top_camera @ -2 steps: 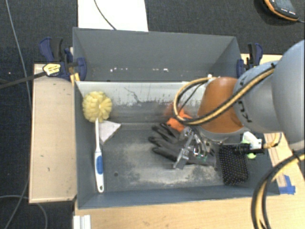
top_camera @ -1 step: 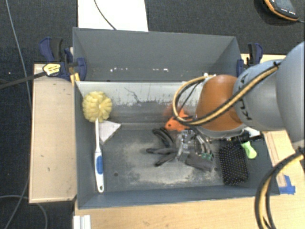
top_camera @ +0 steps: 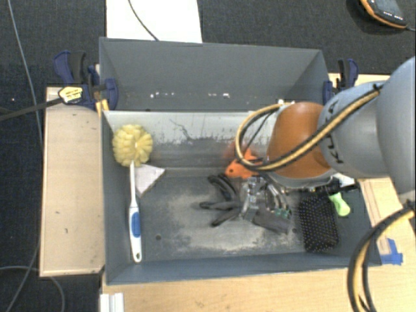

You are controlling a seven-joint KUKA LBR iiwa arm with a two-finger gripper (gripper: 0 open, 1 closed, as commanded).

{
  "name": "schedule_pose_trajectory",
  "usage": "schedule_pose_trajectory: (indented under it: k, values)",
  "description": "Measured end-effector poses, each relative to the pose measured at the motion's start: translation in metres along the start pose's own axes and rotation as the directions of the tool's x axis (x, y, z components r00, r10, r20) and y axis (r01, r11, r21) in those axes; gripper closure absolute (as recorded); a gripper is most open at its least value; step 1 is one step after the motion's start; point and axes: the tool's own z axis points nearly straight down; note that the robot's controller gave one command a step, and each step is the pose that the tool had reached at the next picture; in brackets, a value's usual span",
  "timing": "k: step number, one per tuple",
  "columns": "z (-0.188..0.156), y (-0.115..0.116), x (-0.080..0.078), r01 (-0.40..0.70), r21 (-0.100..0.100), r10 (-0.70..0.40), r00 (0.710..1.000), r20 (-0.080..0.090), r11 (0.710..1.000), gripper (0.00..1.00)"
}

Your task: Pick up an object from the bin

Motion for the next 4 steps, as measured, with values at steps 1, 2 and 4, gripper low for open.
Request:
schedule_pose_trajectory:
  k: [1, 2, 4]
  values:
    - [-0.002, 0.000, 0.001, 0.000, 0.000, 0.000, 1.000, -0.001, 1.000, 1.00]
    - [-0.014, 0.000, 0.001, 0.000, 0.000, 0.000, 1.000, -0.001, 1.000, 1.00]
    - [-0.050, 0.000, 0.000, 0.000, -0.001, 0.000, 1.000, -0.001, 1.000, 1.00]
